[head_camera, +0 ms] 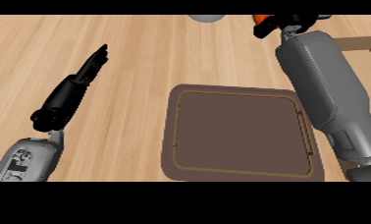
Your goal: Pick the squash from the tray and place it in the cardboard box
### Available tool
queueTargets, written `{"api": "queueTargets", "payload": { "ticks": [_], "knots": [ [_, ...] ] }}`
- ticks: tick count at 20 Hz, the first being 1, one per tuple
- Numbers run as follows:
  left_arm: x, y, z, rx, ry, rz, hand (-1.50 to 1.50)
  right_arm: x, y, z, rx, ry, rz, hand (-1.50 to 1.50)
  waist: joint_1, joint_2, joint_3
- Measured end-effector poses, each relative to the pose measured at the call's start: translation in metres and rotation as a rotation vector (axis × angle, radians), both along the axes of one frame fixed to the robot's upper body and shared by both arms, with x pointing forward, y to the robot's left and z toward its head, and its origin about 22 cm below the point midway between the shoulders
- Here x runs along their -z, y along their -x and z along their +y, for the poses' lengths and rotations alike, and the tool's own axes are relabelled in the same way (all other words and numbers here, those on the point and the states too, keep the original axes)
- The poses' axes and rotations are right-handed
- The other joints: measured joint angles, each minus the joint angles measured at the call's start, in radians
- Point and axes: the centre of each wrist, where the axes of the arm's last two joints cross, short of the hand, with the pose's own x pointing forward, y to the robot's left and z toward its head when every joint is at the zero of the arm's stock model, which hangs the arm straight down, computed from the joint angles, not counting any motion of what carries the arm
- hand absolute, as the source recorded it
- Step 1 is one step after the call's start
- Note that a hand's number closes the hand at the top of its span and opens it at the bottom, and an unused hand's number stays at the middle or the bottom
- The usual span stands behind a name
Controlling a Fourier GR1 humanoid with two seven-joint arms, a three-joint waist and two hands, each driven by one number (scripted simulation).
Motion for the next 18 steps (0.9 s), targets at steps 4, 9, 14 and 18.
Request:
{"api": "queueTargets", "payload": {
  "ticks": [4, 9, 14, 18],
  "knots": [
    [0.004, 0.003, 0.006, -0.009, 0.0, 0.004, 0.0, -0.025, 0.0, -0.024, 0.16, -0.078, -0.123, 1.5, -0.008, -0.002, 0.0],
    [-0.003, 0.005, 0.007, -0.009, -0.004, -0.009, 0.0, -0.041, 0.005, -0.071, 0.324, -0.123, -0.206, 1.5, -0.011, -0.002, 0.0],
    [0.0, 0.003, 0.012, -0.015, -0.008, -0.005, 0.0, -0.052, 0.016, -0.126, 0.427, -0.143, -0.231, 1.5, -0.013, -0.001, 0.0],
    [-0.005, 0.001, 0.007, -0.017, -0.001, -0.006, 0.0, -0.05, 0.028, -0.171, 0.472, -0.106, -0.148, 1.5, -0.013, 0.0, 0.0]
  ]
}}
